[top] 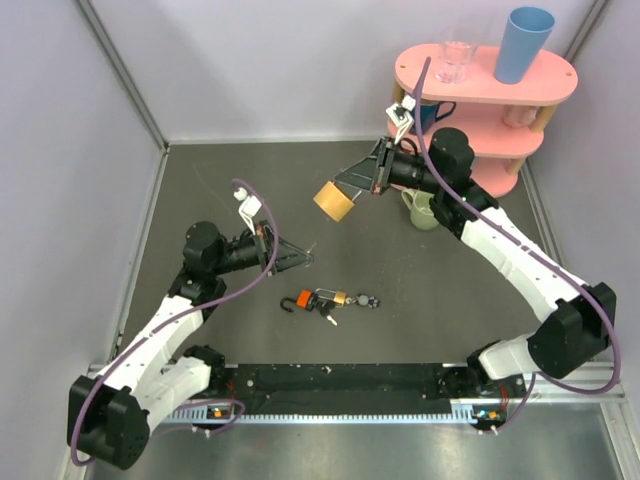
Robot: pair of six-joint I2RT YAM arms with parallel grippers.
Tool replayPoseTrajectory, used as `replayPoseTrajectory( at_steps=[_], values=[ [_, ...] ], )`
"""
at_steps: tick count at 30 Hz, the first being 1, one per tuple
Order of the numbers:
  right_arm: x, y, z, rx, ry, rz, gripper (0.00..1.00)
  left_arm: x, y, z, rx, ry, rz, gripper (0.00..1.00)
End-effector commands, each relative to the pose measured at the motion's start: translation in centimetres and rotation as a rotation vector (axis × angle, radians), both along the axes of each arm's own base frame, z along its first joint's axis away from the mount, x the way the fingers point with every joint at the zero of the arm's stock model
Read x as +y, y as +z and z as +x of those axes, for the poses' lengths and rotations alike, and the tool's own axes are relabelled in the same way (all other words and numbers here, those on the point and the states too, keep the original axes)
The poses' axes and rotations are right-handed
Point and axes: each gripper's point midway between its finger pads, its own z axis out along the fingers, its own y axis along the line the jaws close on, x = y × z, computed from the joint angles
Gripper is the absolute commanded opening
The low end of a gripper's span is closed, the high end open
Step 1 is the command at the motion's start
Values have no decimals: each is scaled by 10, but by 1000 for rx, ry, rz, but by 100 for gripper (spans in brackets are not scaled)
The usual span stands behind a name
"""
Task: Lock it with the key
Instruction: Place the lock at the center of the board.
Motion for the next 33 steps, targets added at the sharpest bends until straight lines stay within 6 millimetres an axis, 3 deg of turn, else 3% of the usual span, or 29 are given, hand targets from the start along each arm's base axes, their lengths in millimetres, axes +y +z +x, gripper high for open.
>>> replayPoseTrajectory(
  at_steps=[1, 8, 13, 17, 23, 26, 33],
  values=[
    [-15, 60, -15, -186, -23, 108, 0, 2, -5, -7, -37, -13, 10, 0],
    [-18, 55, -17, -180, -32, 89, 0, 1, 1, 4, -61, 14, 5, 0],
    [-19, 42, -16, -169, -39, 48, 0, -4, 0, 30, -50, 52, 29, 0],
    [-18, 25, -13, -146, -37, 9, 0, -2, -12, 55, 7, 104, 57, 0],
    [-11, -9, -2, -86, -14, -58, 0, 16, -31, 84, 81, 164, 100, 0],
    [-2, -29, 6, -38, 25, -89, 0, 35, -44, 96, 133, 220, 98, 0],
    [29, -76, 26, 59, 107, -158, 0, 74, -74, 105, 233, 305, 84, 0]
  ],
)
